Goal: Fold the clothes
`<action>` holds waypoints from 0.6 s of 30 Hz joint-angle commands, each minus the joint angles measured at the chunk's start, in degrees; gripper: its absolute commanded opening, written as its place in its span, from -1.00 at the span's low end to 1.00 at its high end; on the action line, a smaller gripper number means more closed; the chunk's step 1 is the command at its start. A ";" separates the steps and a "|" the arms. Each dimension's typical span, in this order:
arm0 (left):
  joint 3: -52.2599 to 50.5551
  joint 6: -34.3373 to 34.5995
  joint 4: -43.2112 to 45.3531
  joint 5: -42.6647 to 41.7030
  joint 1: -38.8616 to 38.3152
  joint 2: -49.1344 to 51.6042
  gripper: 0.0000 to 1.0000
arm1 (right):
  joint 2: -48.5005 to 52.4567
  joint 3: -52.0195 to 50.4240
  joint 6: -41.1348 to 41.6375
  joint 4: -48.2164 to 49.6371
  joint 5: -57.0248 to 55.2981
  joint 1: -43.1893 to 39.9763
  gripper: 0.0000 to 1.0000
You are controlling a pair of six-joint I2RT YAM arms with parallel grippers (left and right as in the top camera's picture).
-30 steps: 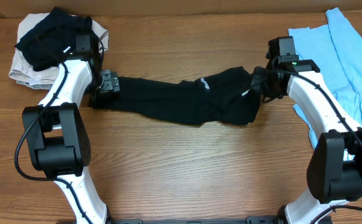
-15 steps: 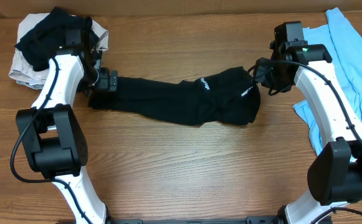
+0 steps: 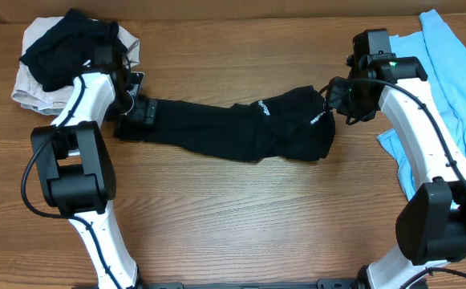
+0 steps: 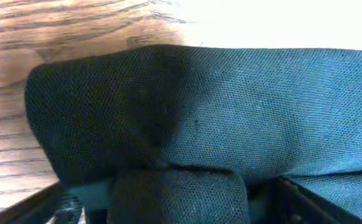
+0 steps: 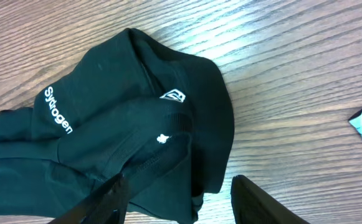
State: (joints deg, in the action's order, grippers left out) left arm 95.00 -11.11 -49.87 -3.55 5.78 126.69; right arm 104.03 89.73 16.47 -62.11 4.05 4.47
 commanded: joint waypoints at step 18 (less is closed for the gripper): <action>26.23 -0.26 -29.53 -0.39 -0.20 0.13 -0.92 | -1.36 0.22 1.57 0.48 0.74 -0.37 0.11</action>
State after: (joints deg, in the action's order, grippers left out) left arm 114.52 -11.57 -75.96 -4.05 6.79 127.55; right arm 104.03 89.71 17.76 -61.95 4.27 4.47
